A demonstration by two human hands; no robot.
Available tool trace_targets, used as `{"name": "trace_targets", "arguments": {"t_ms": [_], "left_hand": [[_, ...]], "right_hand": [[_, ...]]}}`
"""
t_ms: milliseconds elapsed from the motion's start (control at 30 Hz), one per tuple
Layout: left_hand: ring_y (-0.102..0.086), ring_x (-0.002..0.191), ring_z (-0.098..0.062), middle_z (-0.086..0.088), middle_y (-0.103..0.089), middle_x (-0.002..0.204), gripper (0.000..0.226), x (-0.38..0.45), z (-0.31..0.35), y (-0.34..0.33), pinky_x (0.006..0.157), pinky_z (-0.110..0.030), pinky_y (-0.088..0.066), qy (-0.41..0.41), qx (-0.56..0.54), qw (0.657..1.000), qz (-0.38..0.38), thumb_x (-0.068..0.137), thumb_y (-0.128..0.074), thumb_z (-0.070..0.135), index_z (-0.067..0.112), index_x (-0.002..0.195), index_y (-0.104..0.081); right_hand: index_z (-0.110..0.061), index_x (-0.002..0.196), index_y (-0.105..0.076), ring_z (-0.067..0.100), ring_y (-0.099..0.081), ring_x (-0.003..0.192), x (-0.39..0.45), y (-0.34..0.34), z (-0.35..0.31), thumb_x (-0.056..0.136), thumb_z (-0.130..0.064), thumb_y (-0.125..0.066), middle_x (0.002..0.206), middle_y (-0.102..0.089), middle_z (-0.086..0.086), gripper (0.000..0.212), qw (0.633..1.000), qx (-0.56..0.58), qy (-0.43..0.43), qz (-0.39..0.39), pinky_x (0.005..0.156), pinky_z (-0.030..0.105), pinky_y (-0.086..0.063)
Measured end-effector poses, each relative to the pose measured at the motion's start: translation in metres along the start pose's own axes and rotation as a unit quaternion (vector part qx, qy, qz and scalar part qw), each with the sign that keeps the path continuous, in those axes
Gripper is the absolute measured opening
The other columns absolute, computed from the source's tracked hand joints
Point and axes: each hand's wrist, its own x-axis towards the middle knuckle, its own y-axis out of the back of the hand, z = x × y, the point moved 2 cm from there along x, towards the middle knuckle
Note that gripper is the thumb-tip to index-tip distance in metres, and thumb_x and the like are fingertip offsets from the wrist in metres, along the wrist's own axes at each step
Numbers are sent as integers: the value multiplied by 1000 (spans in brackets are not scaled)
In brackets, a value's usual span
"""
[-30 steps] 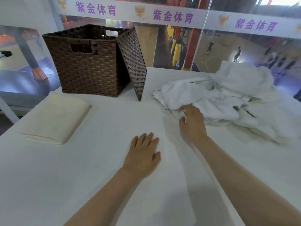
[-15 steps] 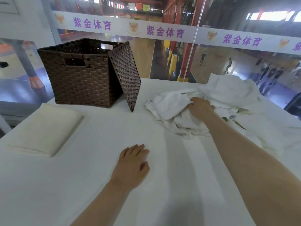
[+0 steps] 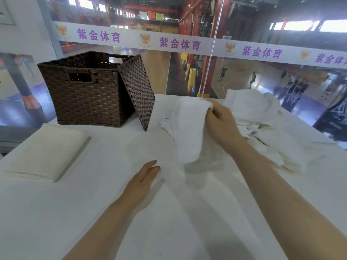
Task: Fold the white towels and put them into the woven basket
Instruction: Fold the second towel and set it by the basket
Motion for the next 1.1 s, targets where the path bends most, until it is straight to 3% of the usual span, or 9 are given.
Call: {"name": "trace_targets", "arguments": {"t_ms": [100,167,267,400,600,733,833,967,1100], "left_hand": [[-63,116,-20,-4,-66,127,59,-4,12,-8,104,-41,-42,72,-255,963,-56,88,-43,71,32,133,-51],[-71,99,-19,-8,-73,111,57,-16,19,-15,87,-39,-51,104,-323,939,-61,93,-37,62,20,121,-63],[-74,74,-21,-11,-76,90,39,-33,10,-22,58,-30,-57,134,-321,936,-54,91,-53,46,12,103,-69],[-72,94,-25,-8,-74,108,53,-37,-2,-8,73,-37,-58,83,-303,949,20,75,-79,41,19,121,-63],[-65,104,-15,8,-68,115,54,-43,2,32,82,-35,-53,37,-139,987,66,79,-76,40,31,128,-56],[-58,106,-13,8,-59,123,64,-54,0,68,85,-33,-46,58,22,998,29,78,-75,53,38,133,-46],[-55,115,-20,4,-55,132,102,-61,-7,96,90,-35,-42,104,185,977,37,53,-65,77,34,142,-42],[-42,131,-33,-8,-39,149,101,-64,-7,113,101,-47,-39,90,338,928,130,73,-72,59,23,152,-22],[-35,135,-29,-6,-40,149,69,-62,17,92,109,-45,-30,-118,430,878,172,86,-63,25,20,148,-33]], "right_hand": [[-24,118,-67,-4,-57,112,-46,-26,11,100,-14,-45,118,-65,-18,30,989,-12,2,-145,98,18,-42],[-29,118,-66,-1,-58,111,-78,-46,33,96,-18,-48,118,-66,-18,30,976,-40,-36,-213,98,21,-43],[-31,127,-58,4,-58,109,-120,-68,54,94,-18,-53,123,-64,-14,36,959,-58,-83,-266,97,27,-45],[-31,129,-56,-2,-56,109,-140,-69,47,97,-25,-55,124,-61,-19,32,962,-11,-72,-262,96,18,-43],[-27,127,-56,6,-51,118,-139,-29,69,92,-16,-57,126,-57,-13,37,982,-130,-118,-74,94,17,-37],[-29,144,-38,19,-44,130,-149,-7,106,89,-42,-61,143,-48,-4,61,940,-197,-261,-103,100,30,-36],[-33,146,-33,18,-41,133,-165,-5,116,83,-56,-63,145,-45,-6,74,932,-205,-262,-145,109,37,-35],[-37,124,-55,7,-50,119,-176,-25,103,87,-45,-61,122,-56,-21,38,950,-191,-173,-174,104,31,-37],[-32,100,-63,-1,-57,99,-178,-51,92,87,-27,-59,100,-64,-22,15,966,-118,-168,-159,95,33,-46]]}}
